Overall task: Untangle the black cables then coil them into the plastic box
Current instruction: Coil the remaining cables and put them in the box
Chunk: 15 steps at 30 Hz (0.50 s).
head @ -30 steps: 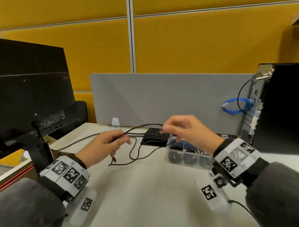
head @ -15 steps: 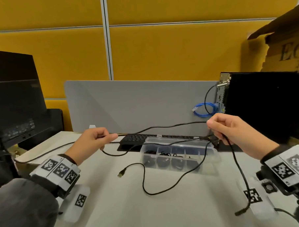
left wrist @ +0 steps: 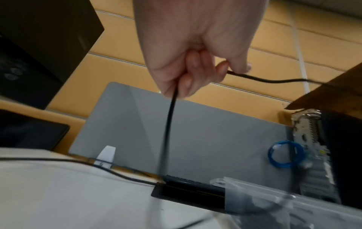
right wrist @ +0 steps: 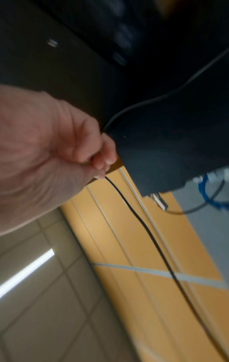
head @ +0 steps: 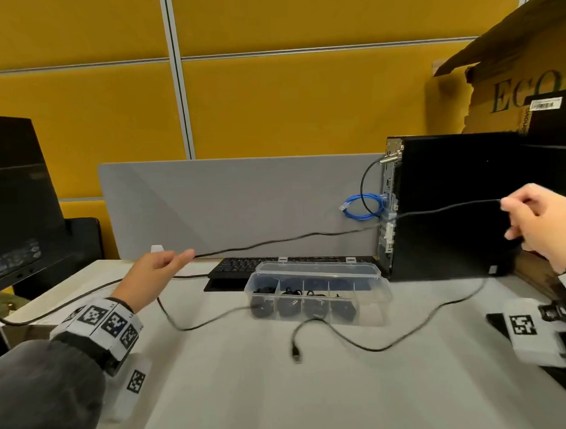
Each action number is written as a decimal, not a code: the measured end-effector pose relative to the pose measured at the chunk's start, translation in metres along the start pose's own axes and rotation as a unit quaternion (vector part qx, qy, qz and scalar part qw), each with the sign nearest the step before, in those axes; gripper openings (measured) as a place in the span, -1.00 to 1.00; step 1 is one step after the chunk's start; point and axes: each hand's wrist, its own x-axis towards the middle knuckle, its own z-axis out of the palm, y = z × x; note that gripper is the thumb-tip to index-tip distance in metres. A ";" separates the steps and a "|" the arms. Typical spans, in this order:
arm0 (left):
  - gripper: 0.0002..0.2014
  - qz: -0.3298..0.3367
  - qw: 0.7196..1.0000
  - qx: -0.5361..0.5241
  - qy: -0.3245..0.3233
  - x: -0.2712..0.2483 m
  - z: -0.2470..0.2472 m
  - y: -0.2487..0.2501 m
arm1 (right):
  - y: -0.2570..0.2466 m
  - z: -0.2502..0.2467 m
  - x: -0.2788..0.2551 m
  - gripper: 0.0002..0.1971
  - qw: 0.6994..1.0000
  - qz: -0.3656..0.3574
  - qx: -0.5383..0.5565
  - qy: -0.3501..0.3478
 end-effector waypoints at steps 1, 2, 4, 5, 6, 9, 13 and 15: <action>-0.49 0.002 1.000 -0.001 -0.004 -0.001 0.005 0.003 | 0.010 0.000 0.001 -0.83 0.996 -0.006 -0.087 0.011; -0.50 0.015 1.000 -0.001 -0.009 -0.001 0.011 0.011 | 0.008 0.003 0.000 -0.86 0.990 -0.005 -0.143 0.002; -0.57 0.068 0.997 0.006 -0.023 -0.006 0.027 0.036 | -0.021 0.024 -0.010 -0.65 0.981 -0.006 -0.193 -0.009; -0.62 0.102 0.994 0.010 -0.035 -0.010 0.036 0.051 | -0.043 0.037 -0.018 -0.51 0.973 -0.052 -0.224 0.000; -0.67 0.134 0.990 0.008 -0.052 -0.016 0.045 0.068 | -0.071 0.050 -0.032 -0.39 0.973 -0.088 -0.210 -0.028; -0.78 0.201 0.973 -0.035 -0.104 -0.032 0.069 0.109 | -0.148 0.079 -0.084 -0.39 0.942 -0.147 -0.011 -0.302; -0.82 0.206 0.960 -0.113 -0.150 -0.040 0.071 0.106 | -0.157 0.095 -0.097 -0.73 0.901 -0.156 0.124 -0.387; -0.80 0.174 0.972 -0.100 -0.124 -0.038 0.060 0.084 | -0.132 0.091 -0.078 -0.67 0.951 -0.104 0.151 -0.248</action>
